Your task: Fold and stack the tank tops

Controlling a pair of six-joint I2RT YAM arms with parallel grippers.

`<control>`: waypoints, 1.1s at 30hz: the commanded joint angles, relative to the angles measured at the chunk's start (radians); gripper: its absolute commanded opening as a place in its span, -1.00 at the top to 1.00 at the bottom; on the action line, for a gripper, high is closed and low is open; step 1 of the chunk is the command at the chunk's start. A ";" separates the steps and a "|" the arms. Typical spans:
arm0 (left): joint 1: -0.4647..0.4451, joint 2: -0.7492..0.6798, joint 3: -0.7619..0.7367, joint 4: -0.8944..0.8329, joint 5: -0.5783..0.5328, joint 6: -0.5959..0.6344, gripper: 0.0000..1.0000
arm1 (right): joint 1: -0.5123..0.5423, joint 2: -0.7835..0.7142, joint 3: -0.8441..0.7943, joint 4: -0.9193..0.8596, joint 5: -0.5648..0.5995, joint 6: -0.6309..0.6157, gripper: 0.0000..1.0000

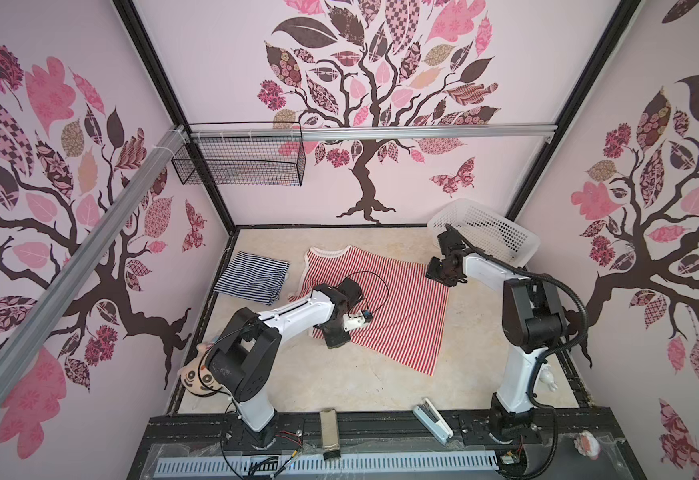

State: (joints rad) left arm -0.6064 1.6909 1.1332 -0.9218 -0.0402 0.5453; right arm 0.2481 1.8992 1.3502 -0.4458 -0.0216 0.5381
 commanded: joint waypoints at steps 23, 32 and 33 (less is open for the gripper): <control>0.393 0.264 0.200 0.092 -0.063 0.071 0.19 | 0.333 -0.450 -0.749 0.080 -0.001 0.185 -0.05; 0.322 0.139 0.009 -0.040 0.046 0.113 0.19 | 0.127 -0.542 -0.761 0.023 0.016 0.058 -0.08; 0.307 0.118 -0.019 -0.048 0.058 0.119 0.20 | 0.127 -0.527 -0.740 0.023 -0.003 0.045 -0.08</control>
State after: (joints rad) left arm -0.2638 1.8469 1.1786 -0.8864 -0.0406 0.6327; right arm 0.3874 1.3388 0.5880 -0.3126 -0.0433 0.6430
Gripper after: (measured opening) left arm 0.402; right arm 0.541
